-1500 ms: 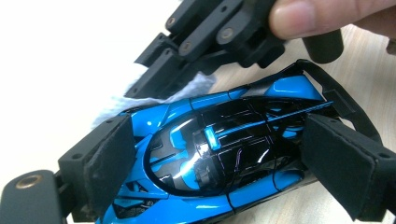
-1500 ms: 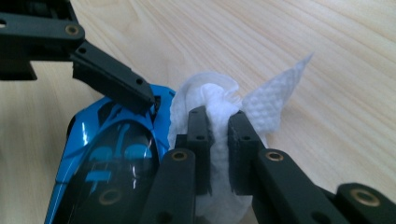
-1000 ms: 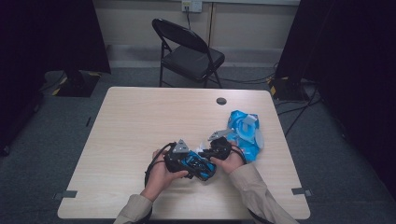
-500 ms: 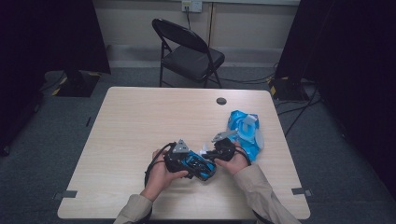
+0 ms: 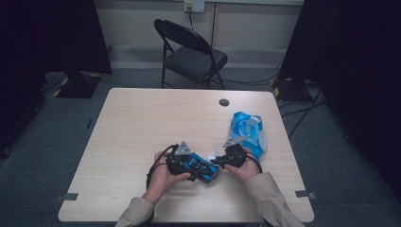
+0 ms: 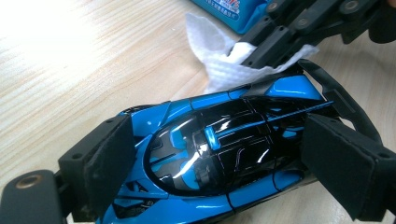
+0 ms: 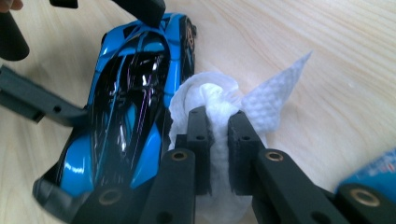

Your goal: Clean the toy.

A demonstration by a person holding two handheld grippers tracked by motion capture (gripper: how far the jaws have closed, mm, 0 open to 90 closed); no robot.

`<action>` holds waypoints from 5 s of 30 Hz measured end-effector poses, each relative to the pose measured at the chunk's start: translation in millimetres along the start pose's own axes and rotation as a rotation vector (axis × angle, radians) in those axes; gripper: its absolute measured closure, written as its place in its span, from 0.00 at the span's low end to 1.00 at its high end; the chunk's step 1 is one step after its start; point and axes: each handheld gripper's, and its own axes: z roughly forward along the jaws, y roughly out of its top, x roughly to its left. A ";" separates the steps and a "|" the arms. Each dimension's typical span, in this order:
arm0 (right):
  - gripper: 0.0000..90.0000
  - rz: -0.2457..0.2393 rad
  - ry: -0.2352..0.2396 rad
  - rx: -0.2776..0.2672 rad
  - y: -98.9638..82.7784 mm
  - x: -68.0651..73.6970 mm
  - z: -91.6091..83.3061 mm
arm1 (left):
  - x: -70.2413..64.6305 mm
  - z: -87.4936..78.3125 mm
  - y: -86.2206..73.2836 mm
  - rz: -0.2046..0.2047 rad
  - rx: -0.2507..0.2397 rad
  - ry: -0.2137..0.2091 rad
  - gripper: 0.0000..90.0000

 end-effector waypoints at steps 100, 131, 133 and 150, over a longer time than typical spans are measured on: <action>0.89 -0.043 -0.094 -0.022 66.0 13.7 70.9 | -0.1 0.0 -3.0 -0.005 -0.026 0.000 0.11; 0.90 -0.028 -0.066 0.004 42.1 9.6 44.8 | -1.4 0.2 -2.3 0.000 -0.019 0.003 0.11; 0.90 -0.017 -0.058 -0.002 38.4 8.8 42.1 | -1.5 0.2 -2.2 0.000 -0.018 0.003 0.11; 0.90 -0.018 -0.031 0.003 21.0 5.5 22.9 | -2.1 0.5 -1.3 0.003 -0.011 0.001 0.11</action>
